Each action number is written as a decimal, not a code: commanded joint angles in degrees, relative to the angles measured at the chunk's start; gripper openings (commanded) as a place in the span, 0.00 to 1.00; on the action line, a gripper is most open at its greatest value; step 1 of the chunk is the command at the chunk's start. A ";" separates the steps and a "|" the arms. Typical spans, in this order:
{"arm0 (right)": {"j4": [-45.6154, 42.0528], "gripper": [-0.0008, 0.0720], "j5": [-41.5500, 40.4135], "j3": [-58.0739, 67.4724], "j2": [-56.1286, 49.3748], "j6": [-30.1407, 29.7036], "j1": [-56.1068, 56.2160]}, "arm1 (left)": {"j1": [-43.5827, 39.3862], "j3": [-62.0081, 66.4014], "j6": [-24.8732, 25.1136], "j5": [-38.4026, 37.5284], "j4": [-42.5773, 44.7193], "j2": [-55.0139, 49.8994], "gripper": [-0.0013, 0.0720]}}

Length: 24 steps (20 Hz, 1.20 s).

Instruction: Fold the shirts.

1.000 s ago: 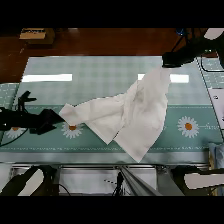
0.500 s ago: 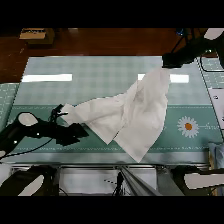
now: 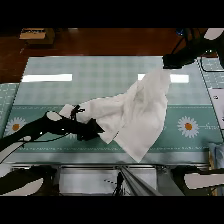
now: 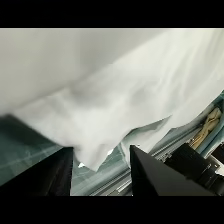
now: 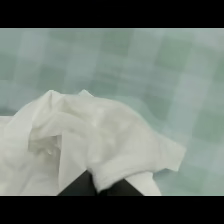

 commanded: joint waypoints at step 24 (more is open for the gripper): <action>1.81 0.04 -11.32 0.11 32.94 -2.40 -0.39 | 31.17 44.83 11.76 -6.78 -2.62 41.99 0.04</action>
